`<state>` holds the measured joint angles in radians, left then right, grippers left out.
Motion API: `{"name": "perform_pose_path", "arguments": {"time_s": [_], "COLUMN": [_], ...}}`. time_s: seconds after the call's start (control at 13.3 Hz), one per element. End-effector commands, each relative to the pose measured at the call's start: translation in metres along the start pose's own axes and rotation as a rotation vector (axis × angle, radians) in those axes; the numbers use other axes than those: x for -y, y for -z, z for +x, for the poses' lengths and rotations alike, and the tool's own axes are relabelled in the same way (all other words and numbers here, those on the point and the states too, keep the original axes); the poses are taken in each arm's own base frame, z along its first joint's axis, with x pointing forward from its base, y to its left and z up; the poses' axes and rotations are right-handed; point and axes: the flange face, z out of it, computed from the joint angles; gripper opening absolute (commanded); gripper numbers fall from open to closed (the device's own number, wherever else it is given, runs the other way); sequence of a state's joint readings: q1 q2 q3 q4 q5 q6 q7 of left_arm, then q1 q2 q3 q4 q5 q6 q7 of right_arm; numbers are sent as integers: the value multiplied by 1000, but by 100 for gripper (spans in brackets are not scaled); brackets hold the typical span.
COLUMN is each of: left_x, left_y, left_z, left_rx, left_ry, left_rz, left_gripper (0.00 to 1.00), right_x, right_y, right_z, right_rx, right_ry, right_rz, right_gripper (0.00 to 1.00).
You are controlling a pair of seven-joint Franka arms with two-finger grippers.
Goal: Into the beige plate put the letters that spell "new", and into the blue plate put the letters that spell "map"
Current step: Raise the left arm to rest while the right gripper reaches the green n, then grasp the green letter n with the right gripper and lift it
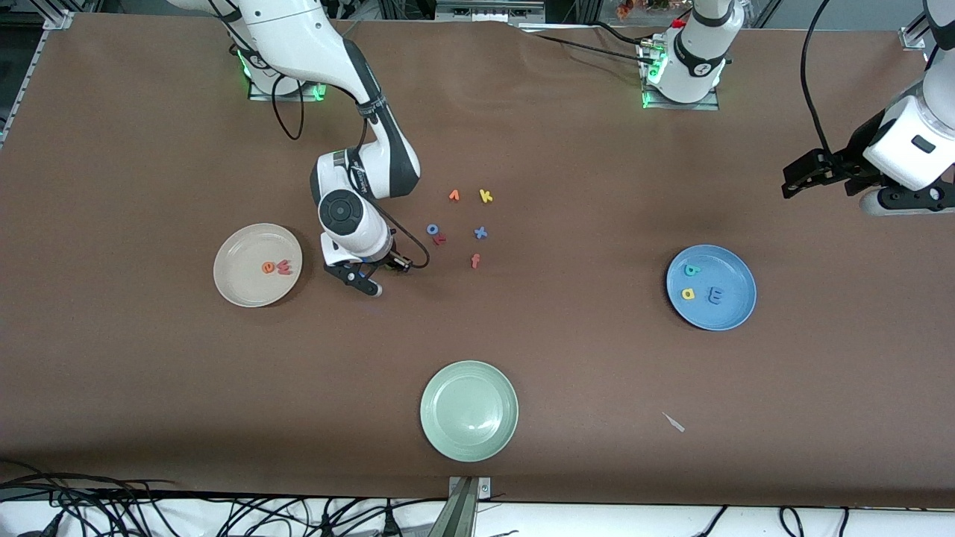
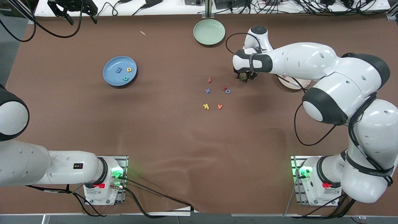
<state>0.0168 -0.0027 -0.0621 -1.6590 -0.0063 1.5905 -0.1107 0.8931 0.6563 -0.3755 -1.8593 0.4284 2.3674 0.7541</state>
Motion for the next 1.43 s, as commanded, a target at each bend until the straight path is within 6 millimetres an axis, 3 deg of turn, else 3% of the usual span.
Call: {"name": "perform_pose_path", "arguments": {"time_s": [0.0,0.45,1.13,1.21,1.36], "left_x": [-3,-3,-2,-2,-2], "left_y": [10,15,16,16,17], "left_z": [2,1,-5,-5,-5], "left_rx": [1,1,39,40,39], "left_ry": [-21,-26,-25,-25,-25], "left_rz": [-21,-21,-17,-17,-17], "left_gripper": [100,100,100,100,100], "right_x": [0,0,7,8,6], "right_y": [-3,-3,12,15,16], "right_z": [-4,-4,-8,-7,-5], "right_rx": [10,22,66,71,79], "right_ry": [-13,-24,-6,-1,31], "right_rz": [14,26,10,9,-1], "right_gripper": [39,23,24,28,52]}}
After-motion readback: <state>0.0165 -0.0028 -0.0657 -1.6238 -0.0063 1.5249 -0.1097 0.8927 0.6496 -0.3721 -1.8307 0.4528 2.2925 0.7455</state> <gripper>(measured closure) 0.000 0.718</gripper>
